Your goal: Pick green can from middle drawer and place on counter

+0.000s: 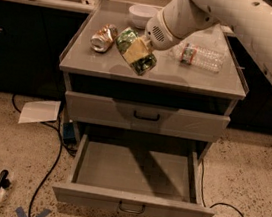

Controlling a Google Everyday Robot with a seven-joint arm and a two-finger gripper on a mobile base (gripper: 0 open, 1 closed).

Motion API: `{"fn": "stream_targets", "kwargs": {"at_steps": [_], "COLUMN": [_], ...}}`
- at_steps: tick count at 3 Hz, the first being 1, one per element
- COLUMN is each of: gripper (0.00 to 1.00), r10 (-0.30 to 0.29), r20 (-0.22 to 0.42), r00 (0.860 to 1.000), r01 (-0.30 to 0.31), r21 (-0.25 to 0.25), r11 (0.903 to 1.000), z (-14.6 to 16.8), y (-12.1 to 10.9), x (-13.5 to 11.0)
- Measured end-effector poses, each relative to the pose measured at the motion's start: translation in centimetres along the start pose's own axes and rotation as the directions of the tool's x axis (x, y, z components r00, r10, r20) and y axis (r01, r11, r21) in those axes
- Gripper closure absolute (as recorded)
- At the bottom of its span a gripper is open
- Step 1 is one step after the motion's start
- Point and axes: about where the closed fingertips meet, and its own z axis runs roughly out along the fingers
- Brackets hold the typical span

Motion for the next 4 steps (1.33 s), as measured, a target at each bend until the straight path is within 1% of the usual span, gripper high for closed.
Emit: {"fn": "stream_targets", "kwargs": {"at_steps": [1, 2, 3, 4], "gripper": [1.0, 1.0, 1.0, 1.0], "r10": [0.026, 0.041, 0.08, 0.149], "r20": [0.03, 0.051, 0.065, 0.068], "r00": [0.999, 0.998, 0.995, 0.986], "r01": [-0.025, -0.04, -0.076, -0.145], "r21": [-0.022, -0.029, -0.053, -0.06], "r11": [0.9994, 0.9988, 0.9956, 0.9876], "z": [1.0, 1.9, 3.2, 4.4], "y": [-1.2, -2.1, -3.0, -4.5], "x": [-1.1, -2.6, -3.6, -3.5]}}
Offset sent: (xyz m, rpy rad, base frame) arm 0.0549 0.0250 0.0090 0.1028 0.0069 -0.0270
